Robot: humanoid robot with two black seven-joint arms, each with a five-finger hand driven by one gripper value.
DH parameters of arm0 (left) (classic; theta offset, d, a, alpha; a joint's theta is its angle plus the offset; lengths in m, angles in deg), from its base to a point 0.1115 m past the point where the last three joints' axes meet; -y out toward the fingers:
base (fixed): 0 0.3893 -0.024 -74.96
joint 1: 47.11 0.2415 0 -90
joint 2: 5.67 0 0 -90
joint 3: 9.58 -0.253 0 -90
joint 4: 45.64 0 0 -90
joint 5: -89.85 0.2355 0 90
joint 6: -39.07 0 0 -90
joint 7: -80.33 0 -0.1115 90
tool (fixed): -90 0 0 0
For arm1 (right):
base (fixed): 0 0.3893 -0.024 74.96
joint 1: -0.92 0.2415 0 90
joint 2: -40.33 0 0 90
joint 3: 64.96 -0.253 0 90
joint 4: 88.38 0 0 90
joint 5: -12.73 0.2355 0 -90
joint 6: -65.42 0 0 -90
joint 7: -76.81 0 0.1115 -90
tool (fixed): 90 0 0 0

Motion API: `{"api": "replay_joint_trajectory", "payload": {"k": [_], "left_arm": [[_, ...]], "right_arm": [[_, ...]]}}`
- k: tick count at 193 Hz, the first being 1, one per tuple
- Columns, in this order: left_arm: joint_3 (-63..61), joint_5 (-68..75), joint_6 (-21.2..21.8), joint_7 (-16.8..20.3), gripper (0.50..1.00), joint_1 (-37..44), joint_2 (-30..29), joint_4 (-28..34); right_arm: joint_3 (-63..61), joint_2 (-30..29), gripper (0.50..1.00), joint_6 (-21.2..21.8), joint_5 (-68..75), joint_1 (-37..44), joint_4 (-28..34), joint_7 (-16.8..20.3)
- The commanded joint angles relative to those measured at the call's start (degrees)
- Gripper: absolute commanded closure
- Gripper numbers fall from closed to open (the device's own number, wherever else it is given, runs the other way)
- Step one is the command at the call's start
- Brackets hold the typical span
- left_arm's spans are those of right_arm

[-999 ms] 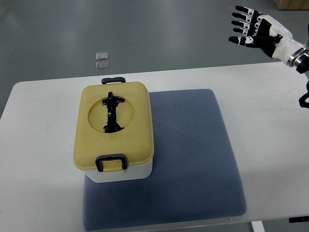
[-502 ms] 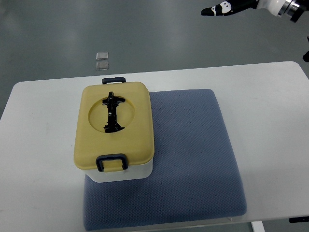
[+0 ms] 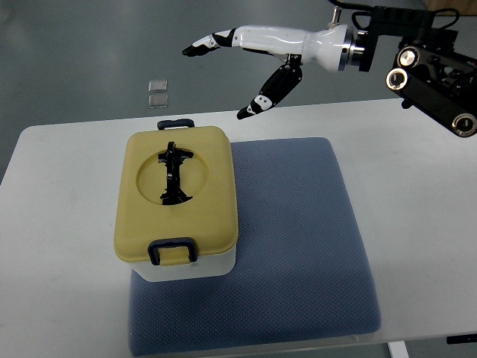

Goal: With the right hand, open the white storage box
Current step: 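Swing the right hand over the yellow lid toward its black handle, then lower the right hand and close its fingers around the black lid handle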

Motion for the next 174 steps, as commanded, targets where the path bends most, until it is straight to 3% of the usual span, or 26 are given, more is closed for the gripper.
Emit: {"api": "replay_joint_trajectory", "payload": {"k": [1, 119, 152, 174], "left_arm": [[0.0, 0.0, 0.02, 0.0, 0.5, 0.0, 0.0, 0.0], [0.0, 0.0, 0.02, 0.0, 0.5, 0.0, 0.0, 0.0], [0.0, 0.0, -0.07, 0.0, 0.5, 0.0, 0.0, 0.0], [0.0, 0.0, 0.02, 0.0, 0.5, 0.0, 0.0, 0.0]], "right_arm": [[1.74, -2.09, 0.574, -3.09, -3.13, 1.01, 0.06, -0.04], [13.34, -4.9, 0.615, -7.57, -6.91, 6.2, 1.91, -0.5], [13.69, -6.31, 0.642, -9.15, -7.09, 6.64, 1.91, -0.5], [13.87, -7.36, 0.685, -9.15, -7.26, 6.64, 1.91, -0.5]]}}
